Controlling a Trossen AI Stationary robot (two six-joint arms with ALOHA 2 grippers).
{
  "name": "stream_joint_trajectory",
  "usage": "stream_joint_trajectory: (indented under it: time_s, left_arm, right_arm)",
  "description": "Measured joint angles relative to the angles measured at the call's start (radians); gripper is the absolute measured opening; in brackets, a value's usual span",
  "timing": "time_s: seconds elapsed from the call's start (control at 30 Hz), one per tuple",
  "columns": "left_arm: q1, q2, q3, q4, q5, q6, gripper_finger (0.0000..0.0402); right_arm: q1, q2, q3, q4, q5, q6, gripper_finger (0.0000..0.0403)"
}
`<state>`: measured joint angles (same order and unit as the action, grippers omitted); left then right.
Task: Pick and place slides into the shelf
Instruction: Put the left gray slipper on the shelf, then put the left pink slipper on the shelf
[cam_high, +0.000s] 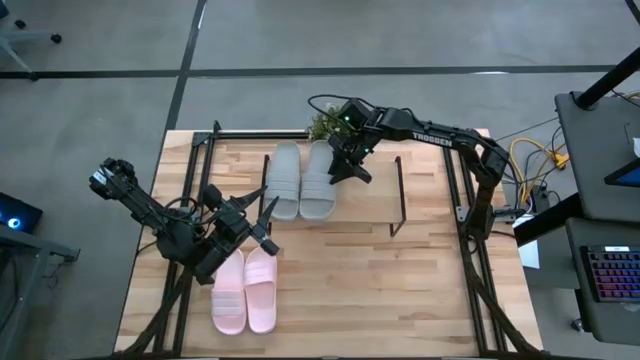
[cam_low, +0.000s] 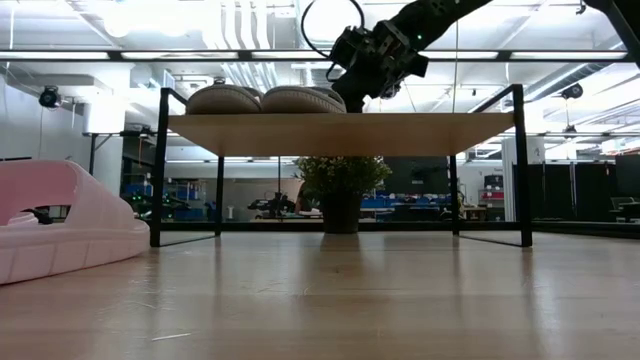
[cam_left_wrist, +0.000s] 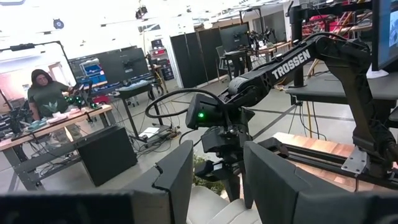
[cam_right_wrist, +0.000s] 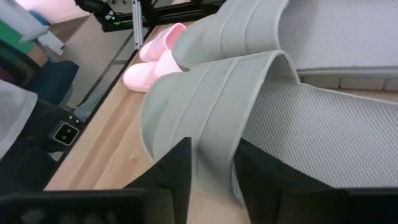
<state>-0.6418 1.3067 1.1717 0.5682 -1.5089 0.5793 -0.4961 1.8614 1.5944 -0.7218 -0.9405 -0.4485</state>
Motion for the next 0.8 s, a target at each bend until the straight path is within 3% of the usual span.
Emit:
stream_joint_trajectory:
  time_s: [0.17, 0.37, 0.8]
  left_arm:
    - [0.0, 0.0, 0.0, 0.0, 0.0, 0.0, 0.0128]
    - [-0.001, 0.0, 0.0, 0.0, 0.0, 0.0, 0.0128]
    - [-0.001, 0.0, 0.0, -0.001, 0.0, 0.003, 0.0128]
  right_arm:
    - [0.007, -0.002, 0.0, -0.004, 0.006, 0.012, 0.0159]
    - [0.015, -0.002, 0.025, -0.008, 0.108, 0.029, 0.0196]
    - [0.018, -0.004, 0.208, -0.119, 0.113, 0.062, 0.0203]
